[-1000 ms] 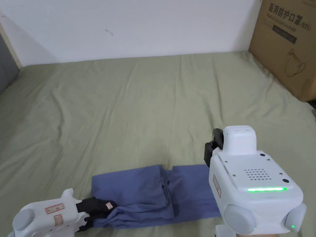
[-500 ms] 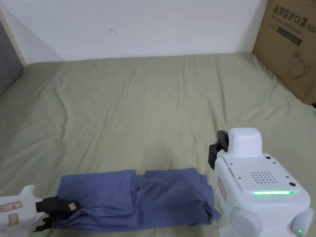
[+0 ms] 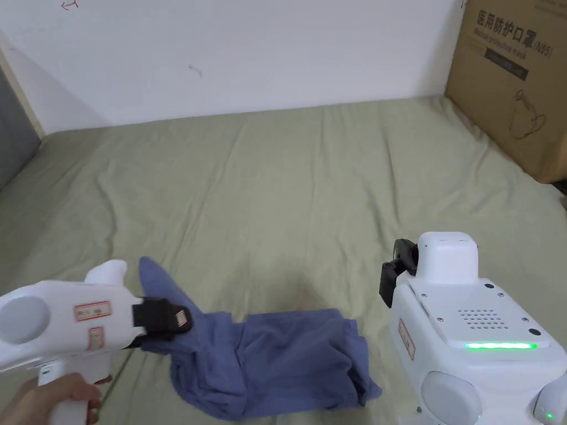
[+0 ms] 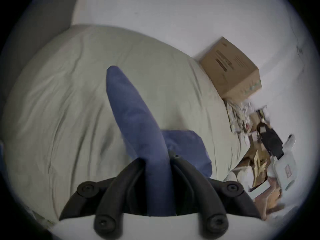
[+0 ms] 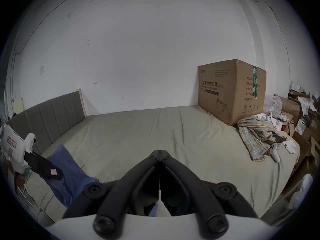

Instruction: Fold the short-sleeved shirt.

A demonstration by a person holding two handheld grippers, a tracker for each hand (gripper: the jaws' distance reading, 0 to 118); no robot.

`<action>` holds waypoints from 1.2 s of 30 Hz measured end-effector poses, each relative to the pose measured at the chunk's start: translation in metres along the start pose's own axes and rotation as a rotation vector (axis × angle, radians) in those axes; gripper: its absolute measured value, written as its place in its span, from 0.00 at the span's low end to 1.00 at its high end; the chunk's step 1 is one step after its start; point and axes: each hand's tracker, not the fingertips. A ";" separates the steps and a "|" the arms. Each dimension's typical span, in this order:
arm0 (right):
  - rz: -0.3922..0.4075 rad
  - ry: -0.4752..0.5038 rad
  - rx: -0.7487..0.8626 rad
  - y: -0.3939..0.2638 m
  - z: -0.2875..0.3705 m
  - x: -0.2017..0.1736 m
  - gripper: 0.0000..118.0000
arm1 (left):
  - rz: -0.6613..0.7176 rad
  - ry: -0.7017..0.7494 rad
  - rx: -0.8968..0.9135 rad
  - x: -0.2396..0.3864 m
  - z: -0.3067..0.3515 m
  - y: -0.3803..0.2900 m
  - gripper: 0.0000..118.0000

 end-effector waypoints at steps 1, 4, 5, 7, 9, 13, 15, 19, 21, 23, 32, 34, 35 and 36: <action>-0.005 -0.005 0.004 0.001 0.002 0.003 0.01 | -0.042 0.000 -0.013 0.018 -0.007 0.003 0.12; -0.014 -0.015 0.009 0.002 0.005 0.013 0.01 | -0.111 -0.036 -0.075 0.057 -0.035 0.003 0.12; -0.017 -0.021 0.012 0.001 0.005 0.016 0.01 | -0.172 -0.035 -0.093 0.070 -0.046 0.002 0.12; -0.026 -0.030 0.011 0.000 0.006 0.023 0.01 | -0.243 -0.029 -0.139 0.087 -0.074 -0.002 0.12; -0.040 -0.038 0.005 -0.001 0.006 0.029 0.01 | -0.257 -0.056 -0.176 0.106 -0.095 -0.009 0.12; -0.052 -0.055 -0.006 -0.004 0.005 0.041 0.01 | -0.292 -0.108 -0.278 0.130 -0.124 -0.030 0.26; -0.065 -0.061 -0.011 -0.006 0.004 0.046 0.01 | -0.263 -0.131 -0.297 0.132 -0.130 -0.036 0.59; -0.070 -0.065 -0.022 -0.008 0.003 0.049 0.01 | -0.193 -0.179 -0.285 0.122 -0.118 -0.034 0.75; -0.060 -0.068 -0.026 -0.009 0.002 0.048 0.01 | -0.163 -0.170 -0.252 0.112 -0.106 -0.025 0.75; -0.064 -0.062 -0.026 -0.009 0.001 0.047 0.01 | -0.112 -0.169 -0.192 0.100 -0.095 -0.014 0.75; -0.036 -0.034 -0.030 -0.010 0.001 0.037 0.01 | -0.018 -0.093 -0.233 0.061 -0.134 -0.020 0.01; -0.036 -0.033 -0.032 -0.010 0.001 0.038 0.01 | 0.003 -0.137 -0.286 0.066 -0.144 -0.034 0.01; -0.035 -0.035 -0.035 -0.011 0.000 0.039 0.01 | 0.003 -0.158 -0.302 0.069 -0.151 -0.040 0.01; -0.035 -0.037 -0.037 -0.011 -0.001 0.040 0.01 | 0.005 -0.160 -0.307 0.072 -0.158 -0.045 0.01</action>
